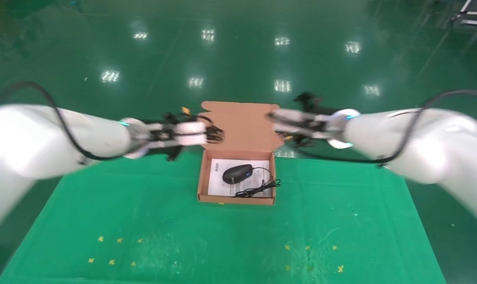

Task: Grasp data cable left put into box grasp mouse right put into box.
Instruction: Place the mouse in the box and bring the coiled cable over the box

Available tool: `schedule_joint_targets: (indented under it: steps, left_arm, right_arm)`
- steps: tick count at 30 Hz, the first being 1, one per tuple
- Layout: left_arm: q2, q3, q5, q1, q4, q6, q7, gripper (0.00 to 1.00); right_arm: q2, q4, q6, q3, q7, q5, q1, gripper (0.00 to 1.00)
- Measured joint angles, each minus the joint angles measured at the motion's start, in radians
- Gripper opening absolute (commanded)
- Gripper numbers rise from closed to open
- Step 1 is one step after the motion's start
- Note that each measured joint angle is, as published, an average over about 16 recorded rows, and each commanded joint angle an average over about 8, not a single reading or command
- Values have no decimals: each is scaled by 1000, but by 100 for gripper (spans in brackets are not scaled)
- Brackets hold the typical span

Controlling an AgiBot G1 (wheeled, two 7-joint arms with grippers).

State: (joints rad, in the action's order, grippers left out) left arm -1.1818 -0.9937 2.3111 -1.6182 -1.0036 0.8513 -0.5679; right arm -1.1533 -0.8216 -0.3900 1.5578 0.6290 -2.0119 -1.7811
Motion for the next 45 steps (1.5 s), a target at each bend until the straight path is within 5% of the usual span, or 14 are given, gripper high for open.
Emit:
schedule_joint_targets:
  steps: [20,28,45]
  left_arm:
    - [-184,-129,-113,107,226,-297,133,0]
    - [-192,-201,-175,108,237,-329,148,100]
    - [-189,-204,-178,106,235,-328,149,100]
  right_arm:
    - [310,-340,-165,-37,206,-197,-91,100]
    - [347,-408,-202,-49,263,-256,-94,100]
    - [346,-409,-203,-50,265,-259,-93,100]
